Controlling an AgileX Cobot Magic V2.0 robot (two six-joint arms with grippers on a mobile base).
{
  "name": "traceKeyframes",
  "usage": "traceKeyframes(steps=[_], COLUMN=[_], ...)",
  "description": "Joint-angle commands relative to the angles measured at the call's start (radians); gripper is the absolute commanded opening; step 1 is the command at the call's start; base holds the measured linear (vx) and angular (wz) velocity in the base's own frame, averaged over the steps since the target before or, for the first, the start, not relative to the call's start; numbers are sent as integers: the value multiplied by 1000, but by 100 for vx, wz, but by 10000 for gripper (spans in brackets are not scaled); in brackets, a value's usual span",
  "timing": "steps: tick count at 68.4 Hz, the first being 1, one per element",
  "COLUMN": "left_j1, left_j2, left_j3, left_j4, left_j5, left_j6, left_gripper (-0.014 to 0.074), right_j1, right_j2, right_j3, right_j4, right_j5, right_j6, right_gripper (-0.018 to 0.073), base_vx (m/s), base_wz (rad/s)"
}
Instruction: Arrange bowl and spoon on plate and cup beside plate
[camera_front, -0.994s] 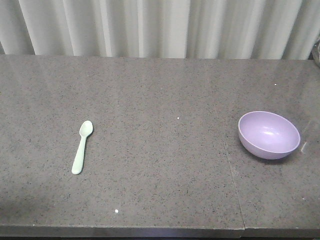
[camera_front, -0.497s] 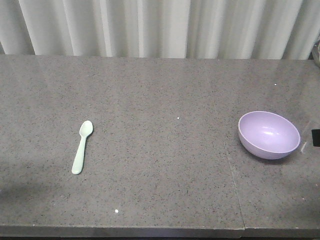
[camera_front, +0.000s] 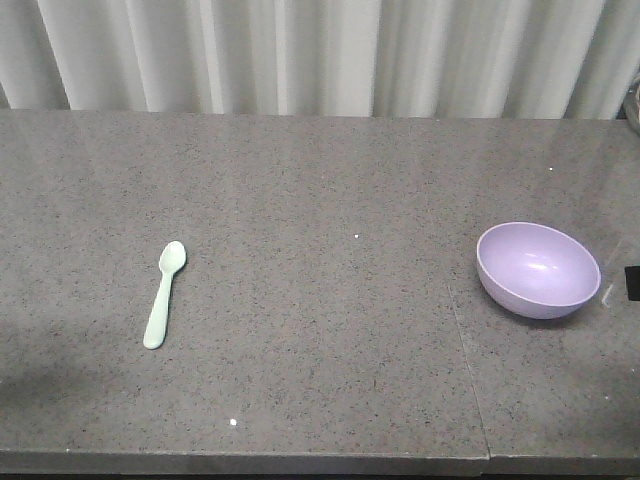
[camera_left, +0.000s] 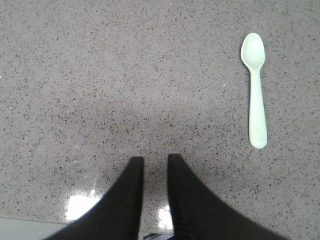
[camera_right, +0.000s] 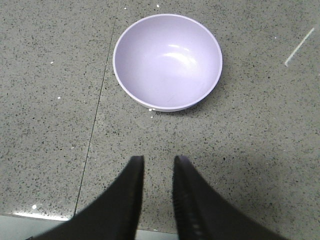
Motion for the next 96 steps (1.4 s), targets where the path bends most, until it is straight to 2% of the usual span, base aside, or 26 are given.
traceKeyframes(steps=[1, 10, 18, 24, 30, 40, 52, 64, 85, 96], left_j1=[-1, -1, -1, -9, -47, -145, -220, -233, -234, -266], left_j2=[-14, -14, -13, -10, 15, 117, 275, 419, 566, 605], left_j3=[-34, -34, -34, -38, -67, -150, -231, -278, -297, -297], left_j4=[-5, -7, -7, -49, -86, -76, -75, -77, -86, -85], left_j5=[-41, -43, -30, -41, -33, 2, 13, 6, -39, -66], left_j6=[-3, -3, 12, 24, 44, 42, 10, -40, -62, -65], left_gripper=[313, 490, 561, 556, 539, 500, 492, 492, 492, 492], right_j1=[-6, -6, -6, -6, -6, -6, -6, -6, -6, -6], right_j2=[-6, -6, -6, -6, -6, -6, -6, -6, -6, -6], right_j3=[-33, -33, -33, -33, -33, -33, -33, -33, -33, -33], right_j4=[-6, -8, -8, -8, -8, -7, -7, -7, -6, -6], right_j5=[-44, -45, -45, -49, -57, -58, -56, -54, -57, -58], right_j6=[-10, -10, -10, -10, -10, -10, -10, -10, -10, -10], right_gripper=[328, 459, 509, 510, 510, 510, 510, 510, 510, 510], base_vx=[0, 0, 0, 0, 0, 0, 0, 0, 0, 0], base_wz=[0, 0, 0, 0, 0, 0, 0, 0, 0, 0])
